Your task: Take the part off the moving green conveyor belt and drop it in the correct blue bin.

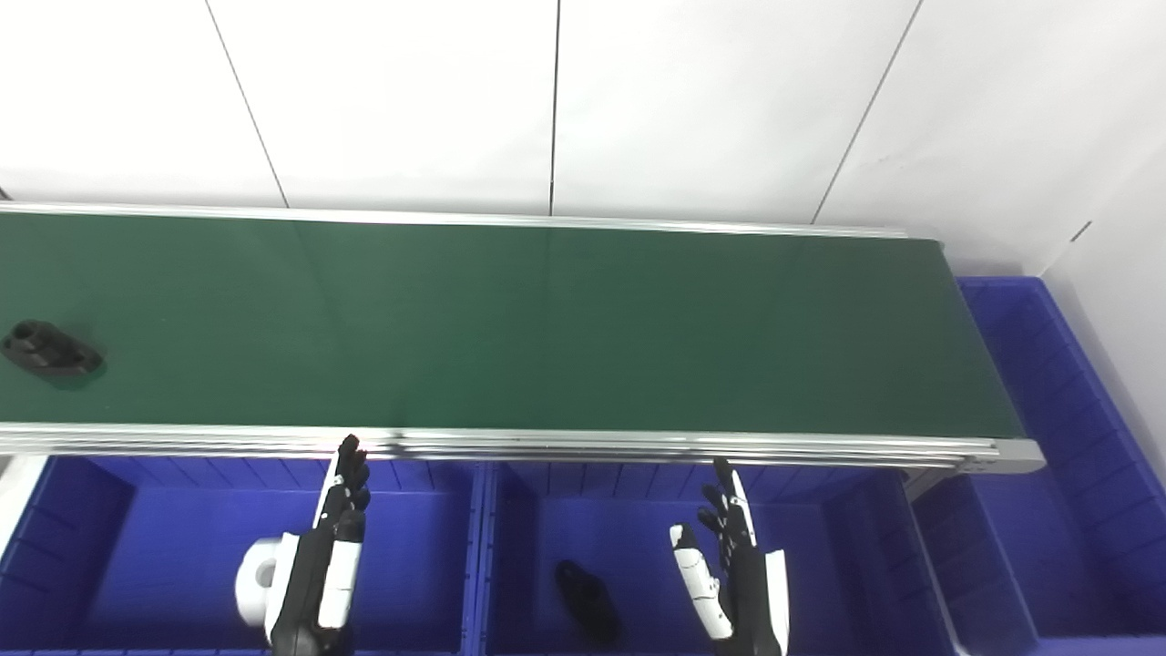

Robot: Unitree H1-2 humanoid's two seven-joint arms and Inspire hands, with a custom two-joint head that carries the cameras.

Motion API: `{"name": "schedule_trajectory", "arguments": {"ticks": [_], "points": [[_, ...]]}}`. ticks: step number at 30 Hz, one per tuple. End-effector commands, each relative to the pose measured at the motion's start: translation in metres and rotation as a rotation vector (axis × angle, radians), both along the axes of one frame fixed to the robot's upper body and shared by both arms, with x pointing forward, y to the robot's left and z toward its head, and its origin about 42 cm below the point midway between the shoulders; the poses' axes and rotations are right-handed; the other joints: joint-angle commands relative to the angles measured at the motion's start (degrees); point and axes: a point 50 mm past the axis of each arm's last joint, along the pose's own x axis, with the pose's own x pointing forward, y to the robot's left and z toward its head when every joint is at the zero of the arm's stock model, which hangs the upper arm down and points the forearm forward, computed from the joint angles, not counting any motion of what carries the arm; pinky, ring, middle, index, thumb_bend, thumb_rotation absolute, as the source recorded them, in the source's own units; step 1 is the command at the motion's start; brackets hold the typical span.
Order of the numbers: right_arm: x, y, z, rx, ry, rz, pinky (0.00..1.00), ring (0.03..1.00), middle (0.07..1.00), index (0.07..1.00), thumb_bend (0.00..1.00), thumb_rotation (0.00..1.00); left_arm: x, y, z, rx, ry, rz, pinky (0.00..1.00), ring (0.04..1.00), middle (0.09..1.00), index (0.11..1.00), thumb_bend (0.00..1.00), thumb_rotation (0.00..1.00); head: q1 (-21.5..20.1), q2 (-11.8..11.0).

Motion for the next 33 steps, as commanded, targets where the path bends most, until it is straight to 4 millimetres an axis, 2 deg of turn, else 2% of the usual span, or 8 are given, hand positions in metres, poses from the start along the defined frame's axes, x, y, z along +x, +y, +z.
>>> {"name": "schedule_trajectory", "arguments": {"ticks": [1, 17, 24, 33], "points": [[0.0039, 0.0069, 0.0118, 0.027, -0.085, 0.009, 0.86, 0.925, 0.974, 0.957, 0.66, 0.83, 0.0025, -0.0016, 0.0094, 0.006, -0.05, 0.002, 1.0, 1.0, 1.0, 1.0, 0.69, 1.0, 0.07, -0.02], [0.0042, 0.0061, 0.0109, 0.045, -0.078, -0.002, 0.88, 0.926, 0.971, 0.953, 0.7, 0.85, 0.0026, -0.0019, 0.0091, -0.006, -0.057, 0.002, 1.0, 1.0, 1.0, 1.0, 0.7, 0.99, 0.2, -0.06], [0.0045, 0.0052, 0.0107, 0.037, -0.07, 0.003, 0.95, 0.968, 0.999, 0.981, 0.69, 0.89, 0.003, -0.0022, 0.0093, -0.004, -0.056, 0.004, 1.0, 1.0, 1.0, 1.0, 0.7, 0.99, 0.24, -0.14], [0.0043, 0.0052, 0.01, 0.028, -0.065, 0.004, 0.98, 0.975, 0.999, 0.983, 0.7, 0.91, 0.0035, -0.0032, 0.0091, -0.002, -0.054, 0.004, 1.0, 1.0, 1.0, 1.0, 0.68, 1.0, 0.46, -0.26]]}}
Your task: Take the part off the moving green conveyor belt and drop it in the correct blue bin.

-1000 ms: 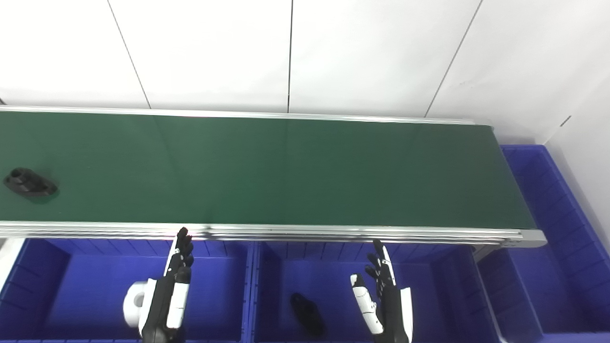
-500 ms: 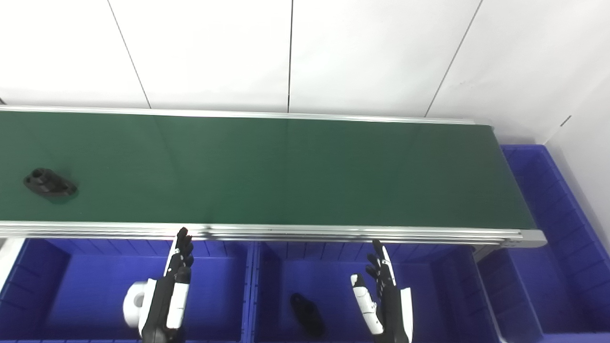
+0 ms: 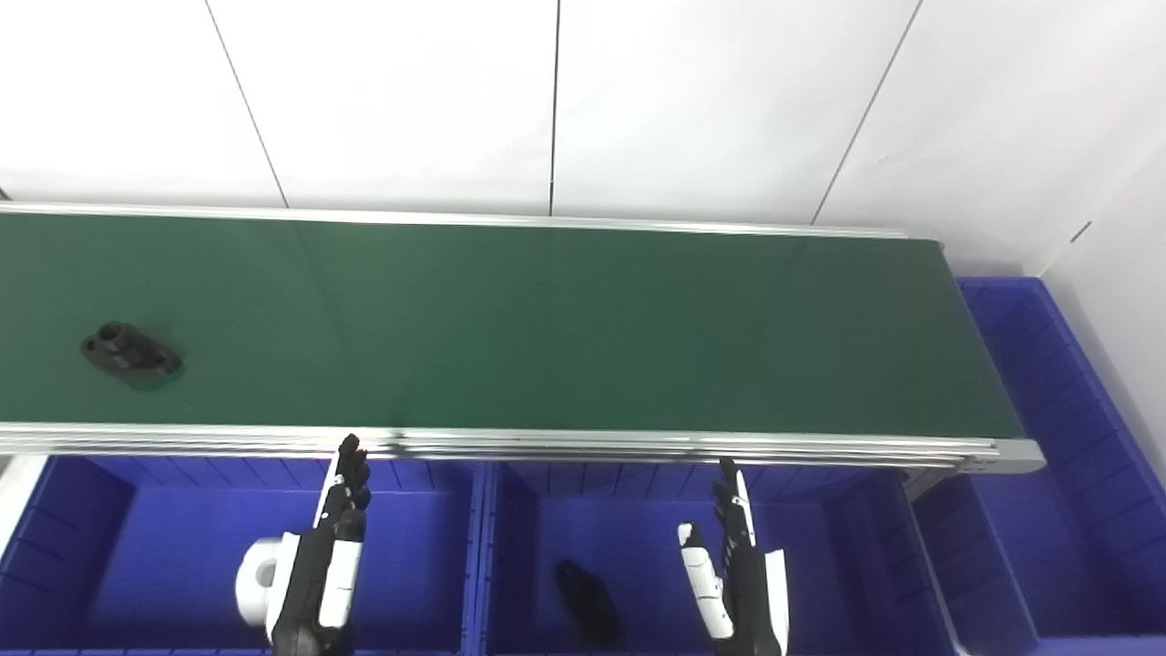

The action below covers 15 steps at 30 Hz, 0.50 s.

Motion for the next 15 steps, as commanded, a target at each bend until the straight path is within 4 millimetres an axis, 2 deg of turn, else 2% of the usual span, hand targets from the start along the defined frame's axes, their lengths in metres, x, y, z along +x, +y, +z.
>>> {"name": "schedule_trajectory", "arguments": {"ticks": [1, 9, 12, 15], "points": [[0.004, 0.006, 0.01, 0.024, -0.067, -0.002, 0.98, 0.975, 0.999, 0.982, 0.7, 0.91, 0.003, -0.002, 0.009, 0.007, -0.053, 0.0, 1.0, 1.0, 1.0, 1.0, 0.68, 1.0, 0.1, 0.03], [0.003, 0.005, 0.008, 0.019, -0.066, -0.005, 0.97, 0.968, 0.995, 0.975, 0.68, 0.9, 0.003, -0.003, 0.006, 0.013, -0.052, 0.001, 1.0, 1.0, 1.0, 1.0, 0.71, 1.0, 0.86, -0.48], [0.003, 0.001, 0.006, 0.026, -0.059, 0.0, 0.98, 0.971, 0.997, 0.979, 0.69, 0.9, 0.003, -0.007, 0.004, 0.017, -0.048, 0.005, 1.0, 0.995, 1.0, 1.0, 0.71, 1.0, 3.05, -1.44], [0.002, -0.004, 0.004, 0.026, -0.048, -0.008, 0.95, 0.965, 0.992, 0.972, 0.71, 0.91, 0.002, -0.013, 0.001, 0.023, -0.037, 0.016, 1.0, 0.97, 1.0, 1.0, 0.71, 1.0, 5.89, -2.59]]}}
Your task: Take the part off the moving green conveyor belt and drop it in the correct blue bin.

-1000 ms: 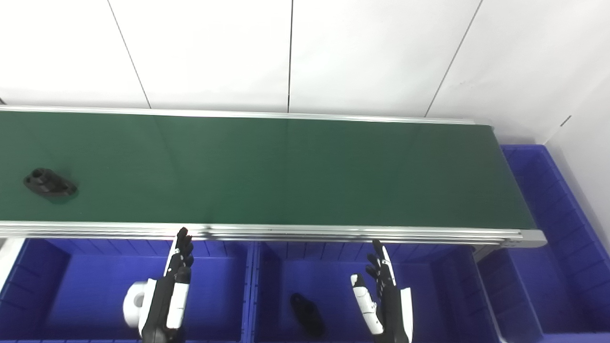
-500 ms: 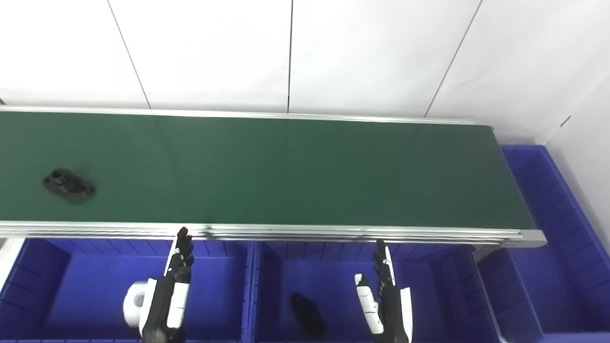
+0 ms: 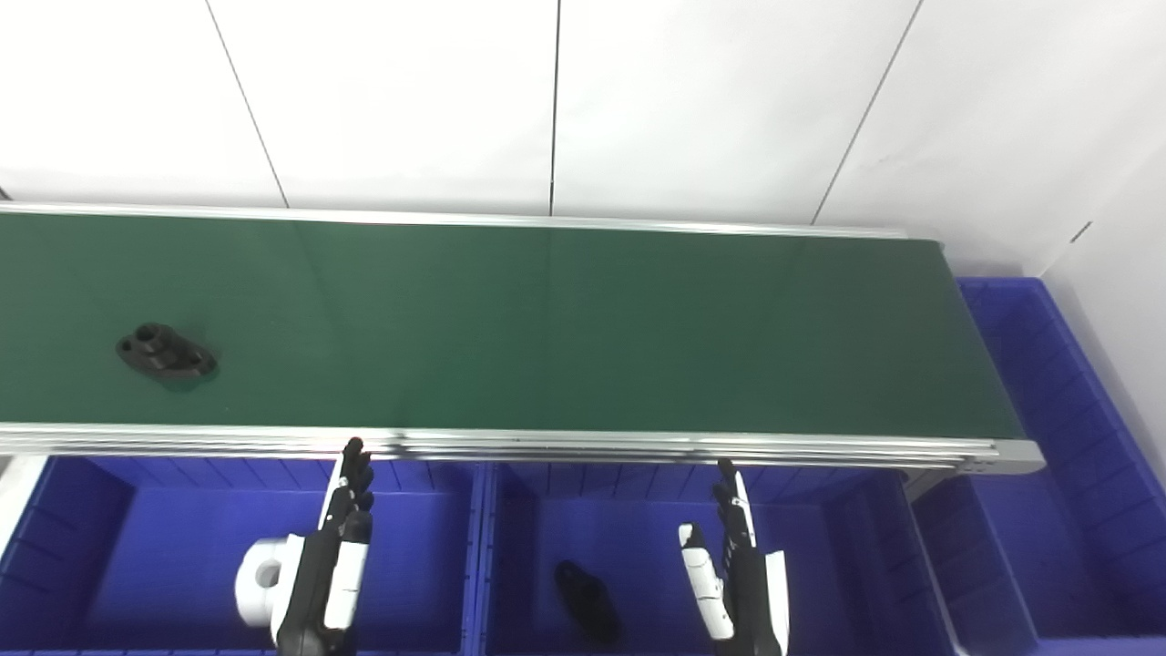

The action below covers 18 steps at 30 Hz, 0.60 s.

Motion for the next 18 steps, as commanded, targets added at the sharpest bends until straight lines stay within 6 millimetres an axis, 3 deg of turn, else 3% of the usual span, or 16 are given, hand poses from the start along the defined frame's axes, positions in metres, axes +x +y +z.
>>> {"name": "schedule_trajectory", "arguments": {"ticks": [1, 9, 18], "points": [[0.003, -0.002, 0.005, 0.019, -0.058, 0.005, 0.95, 0.967, 0.994, 0.972, 0.71, 0.91, 0.003, -0.008, 0.005, 0.004, -0.053, 0.01, 1.0, 0.968, 1.0, 1.0, 0.72, 1.0, 2.4, -1.31], [0.007, -0.022, -0.006, 0.064, -0.029, 0.028, 1.0, 1.0, 1.0, 1.0, 0.63, 0.93, 0.008, -0.026, -0.006, -0.007, -0.062, -0.017, 0.99, 0.934, 1.0, 1.0, 0.74, 0.94, 10.68, -5.65], [0.009, -0.037, -0.011, 0.012, -0.021, 0.036, 1.0, 1.0, 1.0, 1.0, 0.6, 1.0, 0.011, -0.04, -0.009, 0.005, -0.077, 0.01, 0.82, 0.882, 0.951, 0.966, 0.79, 0.86, 14.9, -6.99]]}}
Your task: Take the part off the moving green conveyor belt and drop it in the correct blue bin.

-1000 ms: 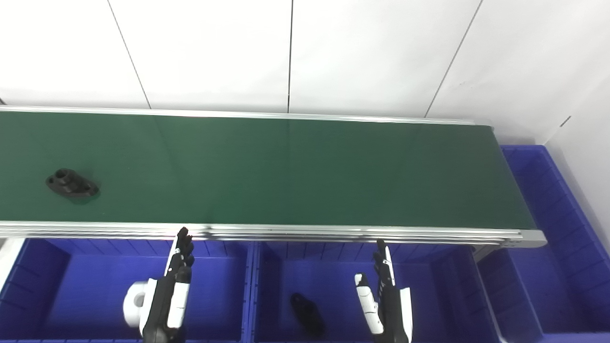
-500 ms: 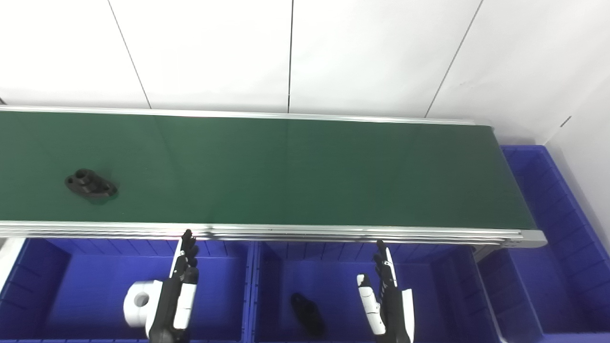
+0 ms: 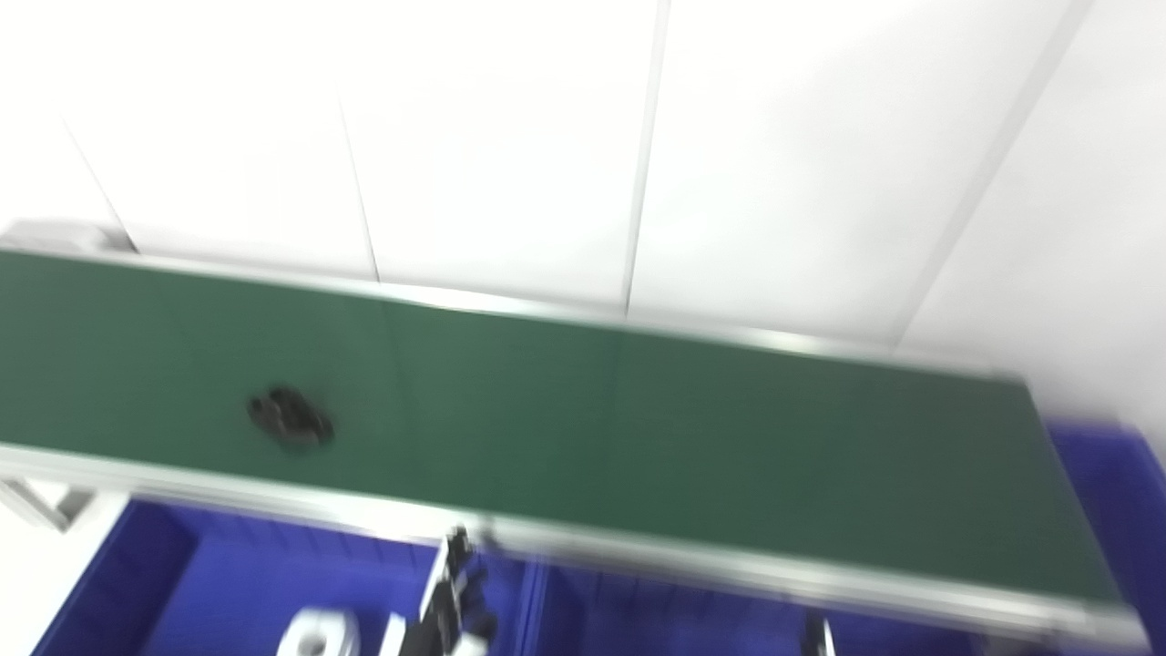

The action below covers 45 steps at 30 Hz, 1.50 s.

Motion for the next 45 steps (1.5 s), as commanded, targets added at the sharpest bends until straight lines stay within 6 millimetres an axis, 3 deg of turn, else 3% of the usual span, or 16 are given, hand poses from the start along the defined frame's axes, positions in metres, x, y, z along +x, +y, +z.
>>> {"name": "schedule_trajectory", "arguments": {"ticks": [1, 7, 17, 23, 28, 37, 39, 42, 45], "points": [[0.005, -0.001, 0.007, -0.004, -0.078, 0.007, 1.0, 1.0, 1.0, 1.0, 0.59, 1.0, 0.003, -0.003, 0.007, 0.007, -0.049, 0.02, 0.82, 0.875, 0.943, 0.961, 0.79, 0.86, 0.38, -0.01], [0.004, -0.005, 0.007, 0.0, -0.074, 0.018, 1.0, 1.0, 1.0, 1.0, 0.56, 1.0, 0.001, -0.007, 0.006, -0.018, -0.045, 0.022, 0.83, 0.876, 0.944, 0.957, 0.78, 0.84, 2.75, -0.38], [0.004, -0.007, 0.006, 0.0, -0.072, 0.034, 1.0, 1.0, 1.0, 1.0, 0.55, 1.0, 0.001, -0.009, 0.005, -0.012, -0.036, 0.007, 0.77, 0.865, 0.94, 0.94, 0.78, 0.81, 3.06, -0.6], [0.004, -0.009, 0.004, 0.012, -0.062, 0.034, 1.0, 1.0, 1.0, 1.0, 0.59, 1.0, 0.002, -0.012, 0.003, -0.02, -0.036, 0.011, 0.76, 0.857, 0.919, 0.93, 0.78, 0.79, 3.59, -1.89], [0.004, -0.011, 0.004, 0.003, -0.064, 0.031, 1.0, 1.0, 1.0, 1.0, 0.54, 1.0, 0.002, -0.014, 0.001, -0.024, -0.039, 0.01, 0.75, 0.857, 0.926, 0.929, 0.77, 0.77, 4.03, -2.28], [0.003, -0.013, 0.008, 0.013, -0.071, 0.034, 1.0, 1.0, 1.0, 1.0, 0.5, 1.0, 0.002, -0.016, 0.006, -0.026, -0.039, 0.006, 0.73, 0.854, 0.938, 0.927, 0.79, 0.75, 4.27, -0.13], [0.003, -0.013, 0.009, 0.011, -0.077, 0.031, 1.0, 1.0, 1.0, 1.0, 0.54, 1.0, 0.002, -0.016, 0.007, -0.022, -0.044, 0.005, 0.72, 0.851, 0.932, 0.928, 0.79, 0.75, 4.14, 0.61], [0.003, -0.013, 0.015, -0.011, -0.101, 0.04, 1.0, 1.0, 1.0, 1.0, 0.52, 1.0, 0.001, -0.015, 0.011, -0.019, -0.045, 0.005, 0.72, 0.851, 0.932, 0.93, 0.79, 0.76, 3.35, 2.71], [0.004, -0.01, 0.023, -0.068, -0.145, 0.034, 1.0, 0.999, 1.0, 1.0, 0.52, 0.93, 0.0, -0.014, 0.016, -0.022, -0.044, 0.004, 0.74, 0.854, 0.934, 0.932, 0.8, 0.76, 2.43, 4.11]]}}
